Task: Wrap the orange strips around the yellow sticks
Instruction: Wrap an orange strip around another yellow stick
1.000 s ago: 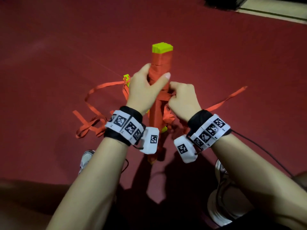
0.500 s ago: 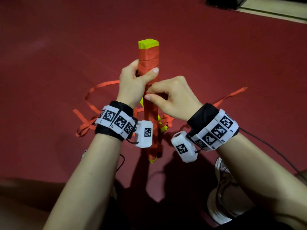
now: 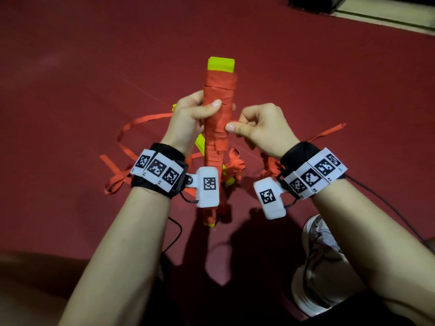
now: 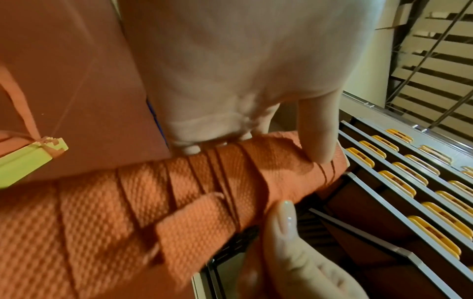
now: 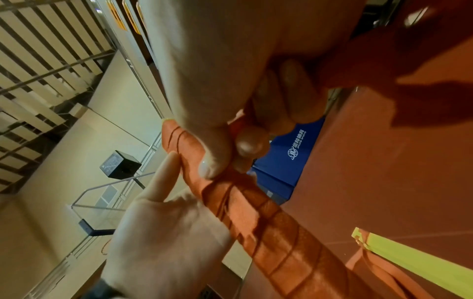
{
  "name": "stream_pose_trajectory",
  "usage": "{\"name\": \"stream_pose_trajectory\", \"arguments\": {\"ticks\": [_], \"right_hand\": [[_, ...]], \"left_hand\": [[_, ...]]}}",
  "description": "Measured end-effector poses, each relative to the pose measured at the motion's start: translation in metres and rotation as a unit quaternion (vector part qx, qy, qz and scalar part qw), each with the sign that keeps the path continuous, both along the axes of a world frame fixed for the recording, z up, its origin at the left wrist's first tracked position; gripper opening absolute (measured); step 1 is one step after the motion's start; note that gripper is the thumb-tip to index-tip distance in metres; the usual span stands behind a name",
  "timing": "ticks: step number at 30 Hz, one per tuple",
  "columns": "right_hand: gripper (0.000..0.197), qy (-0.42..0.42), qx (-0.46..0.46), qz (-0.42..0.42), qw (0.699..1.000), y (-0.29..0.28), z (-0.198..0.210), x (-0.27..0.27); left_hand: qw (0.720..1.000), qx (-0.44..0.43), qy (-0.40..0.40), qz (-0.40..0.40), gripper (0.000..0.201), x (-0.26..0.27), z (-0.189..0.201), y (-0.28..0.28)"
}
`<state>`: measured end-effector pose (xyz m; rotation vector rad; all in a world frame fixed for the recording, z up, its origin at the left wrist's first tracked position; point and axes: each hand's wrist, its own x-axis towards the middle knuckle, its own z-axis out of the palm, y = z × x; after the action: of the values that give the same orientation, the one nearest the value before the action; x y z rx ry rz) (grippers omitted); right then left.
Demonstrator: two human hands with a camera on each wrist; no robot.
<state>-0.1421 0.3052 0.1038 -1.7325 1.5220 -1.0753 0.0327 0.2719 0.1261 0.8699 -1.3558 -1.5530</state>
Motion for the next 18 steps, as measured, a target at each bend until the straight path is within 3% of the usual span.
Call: {"name": "stream_pose_trajectory", "arguments": {"ticks": [5, 11, 15, 18], "right_hand": [[0.040, 0.019, 0.015, 0.075, 0.997, 0.003, -0.012, 0.002], [0.035, 0.053, -0.078, 0.100, 0.990, 0.004, 0.004, -0.001], [0.037, 0.109, -0.120, 0.163, 0.973, 0.011, 0.020, 0.016], [0.041, 0.151, -0.158, 0.176, 0.960, 0.016, 0.020, 0.029]], "left_hand": [[0.998, 0.039, 0.045, 0.029, 0.024, -0.002, -0.004, -0.001], [0.993, 0.048, 0.072, 0.077, 0.025, 0.000, -0.005, -0.003], [0.987, 0.067, 0.094, 0.116, 0.037, 0.000, -0.007, -0.007], [0.984, 0.065, 0.100, 0.128, 0.033, -0.002, -0.007, -0.005]]}}
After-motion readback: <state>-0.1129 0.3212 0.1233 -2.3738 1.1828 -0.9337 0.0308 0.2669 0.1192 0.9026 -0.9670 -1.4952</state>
